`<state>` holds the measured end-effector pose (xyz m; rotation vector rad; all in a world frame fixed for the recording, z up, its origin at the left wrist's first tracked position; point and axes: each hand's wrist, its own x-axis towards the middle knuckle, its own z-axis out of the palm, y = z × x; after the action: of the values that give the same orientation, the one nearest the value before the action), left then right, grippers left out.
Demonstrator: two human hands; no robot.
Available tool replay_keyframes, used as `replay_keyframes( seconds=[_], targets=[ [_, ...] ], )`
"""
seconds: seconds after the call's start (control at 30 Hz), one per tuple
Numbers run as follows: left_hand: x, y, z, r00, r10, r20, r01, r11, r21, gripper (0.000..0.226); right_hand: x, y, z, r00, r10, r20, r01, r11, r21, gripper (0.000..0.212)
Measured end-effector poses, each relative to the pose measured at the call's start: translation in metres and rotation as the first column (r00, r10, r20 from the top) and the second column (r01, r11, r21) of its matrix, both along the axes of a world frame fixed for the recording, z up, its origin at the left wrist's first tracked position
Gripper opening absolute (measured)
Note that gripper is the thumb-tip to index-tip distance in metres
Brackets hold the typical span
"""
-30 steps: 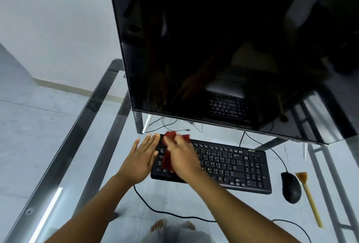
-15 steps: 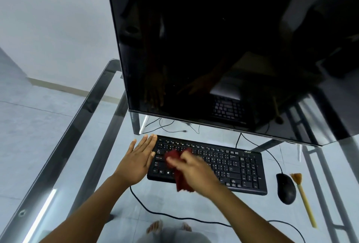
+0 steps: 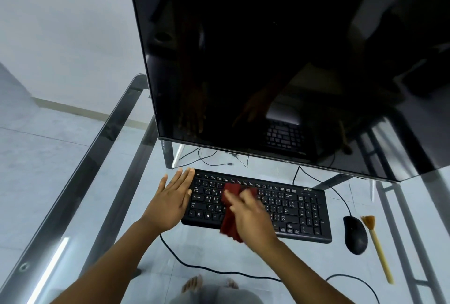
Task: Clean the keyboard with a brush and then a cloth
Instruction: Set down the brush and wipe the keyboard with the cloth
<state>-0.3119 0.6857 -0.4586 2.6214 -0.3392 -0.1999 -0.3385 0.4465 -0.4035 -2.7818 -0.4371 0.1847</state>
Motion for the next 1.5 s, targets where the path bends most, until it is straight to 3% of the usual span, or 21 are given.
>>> replay_keyframes(
  seconds=[0.07,0.13,0.17,0.23,0.3,0.37,0.43,0.5,0.57,0.67,0.73,0.8,0.87,0.93,1.0,1.03,1.1,1.2,1.23,1.37,1.5],
  targets=[
    [0.0,0.0,-0.002,1.0,0.006,-0.002,-0.006,1.0,-0.007,0.062,-0.014,0.013,0.005,0.951,0.276,-0.139,-0.277,0.961,0.016,0.051],
    [0.001,0.001,-0.001,1.0,0.004,-0.008,-0.004,1.0,-0.012,0.063,-0.009,0.011,0.019,0.897,0.418,-0.148,-0.412,0.909,0.07,0.03],
    [0.001,0.001,0.0,1.0,-0.002,-0.015,0.002,1.0,-0.014,0.063,0.0,0.004,0.021,0.926,0.374,-0.044,-0.373,0.927,0.028,0.023],
    [0.001,0.002,0.001,1.0,-0.013,-0.027,0.012,1.0,-0.01,0.062,0.023,-0.011,0.018,0.999,0.042,-0.027,-0.041,0.999,0.012,0.024],
    [0.001,0.002,0.001,0.999,-0.01,-0.034,0.009,1.0,-0.013,0.062,0.034,-0.012,0.004,0.984,-0.176,0.017,0.176,0.984,0.017,0.039],
    [0.001,0.002,0.0,0.999,-0.002,-0.032,0.001,1.0,-0.023,0.063,0.021,0.013,-0.003,0.997,-0.081,0.008,0.081,0.997,0.006,0.05],
    [0.002,0.003,-0.001,0.999,-0.007,-0.034,0.007,1.0,-0.014,0.063,0.006,0.027,-0.005,0.967,0.249,-0.046,-0.251,0.967,-0.048,0.054],
    [0.002,0.004,0.0,0.999,-0.016,-0.045,0.015,1.0,-0.009,0.062,0.008,0.022,0.008,0.917,0.395,-0.052,-0.395,0.919,-0.001,0.033],
    [0.001,0.004,0.003,0.999,-0.017,-0.045,0.017,1.0,-0.004,0.063,0.027,0.009,0.011,0.962,0.269,0.054,-0.268,0.963,-0.024,0.038],
    [-0.001,0.0,0.004,1.0,-0.003,-0.026,0.002,1.0,-0.007,0.063,0.051,-0.001,0.009,0.974,-0.227,-0.004,0.227,0.974,0.003,0.035],
    [-0.002,-0.001,0.002,1.0,0.007,-0.017,-0.007,1.0,0.004,0.06,0.042,0.021,0.002,0.996,-0.094,0.007,0.094,0.995,-0.029,0.048],
    [-0.002,0.0,0.001,1.0,0.004,-0.005,-0.004,1.0,0.005,0.06,0.024,0.044,0.001,0.971,0.21,-0.116,-0.209,0.978,0.02,0.052],
    [-0.002,0.002,0.0,1.0,-0.008,-0.007,0.008,1.0,0.002,0.061,0.026,0.046,0.011,0.932,0.326,-0.157,-0.314,0.945,0.097,0.034],
    [-0.001,0.002,0.0,1.0,-0.009,-0.008,0.009,1.0,0.003,0.061,0.046,0.032,0.01,0.981,0.165,-0.102,-0.149,0.977,0.153,0.03],
    [-0.002,0.0,0.001,1.0,0.003,-0.007,-0.003,1.0,0.006,0.06,0.063,0.023,0.005,0.989,-0.114,-0.097,0.12,0.991,0.055,0.039],
    [-0.002,-0.002,0.0,1.0,0.008,-0.002,-0.008,1.0,0.006,0.06,0.063,0.027,0.003,0.986,-0.154,-0.064,0.154,0.988,-0.011,0.044],
    [-0.002,-0.002,0.0,1.0,0.016,0.013,-0.016,1.0,0.002,0.06,0.049,0.048,0.006,0.997,-0.054,-0.047,0.051,0.997,-0.061,0.056],
    [-0.002,-0.001,0.0,1.0,0.007,0.028,-0.007,1.0,0.012,0.058,0.032,0.049,0.001,0.964,0.264,-0.005,-0.264,0.963,-0.045,0.063],
    [-0.003,0.0,0.001,0.999,0.005,0.032,-0.006,1.0,0.02,0.058,0.037,0.041,0.001,0.971,0.238,-0.001,-0.238,0.971,-0.023,0.057],
    [-0.006,-0.012,0.01,0.989,0.09,0.117,-0.1,0.992,0.081,0.059,0.056,0.002,-0.001,0.98,-0.195,-0.032,0.194,0.98,-0.039,0.04],
    [-0.005,-0.052,0.023,0.975,0.058,0.215,-0.072,0.996,0.06,0.056,0.024,-0.003,0.01,0.981,0.07,-0.179,-0.06,0.996,0.062,0.039]
  ],
)
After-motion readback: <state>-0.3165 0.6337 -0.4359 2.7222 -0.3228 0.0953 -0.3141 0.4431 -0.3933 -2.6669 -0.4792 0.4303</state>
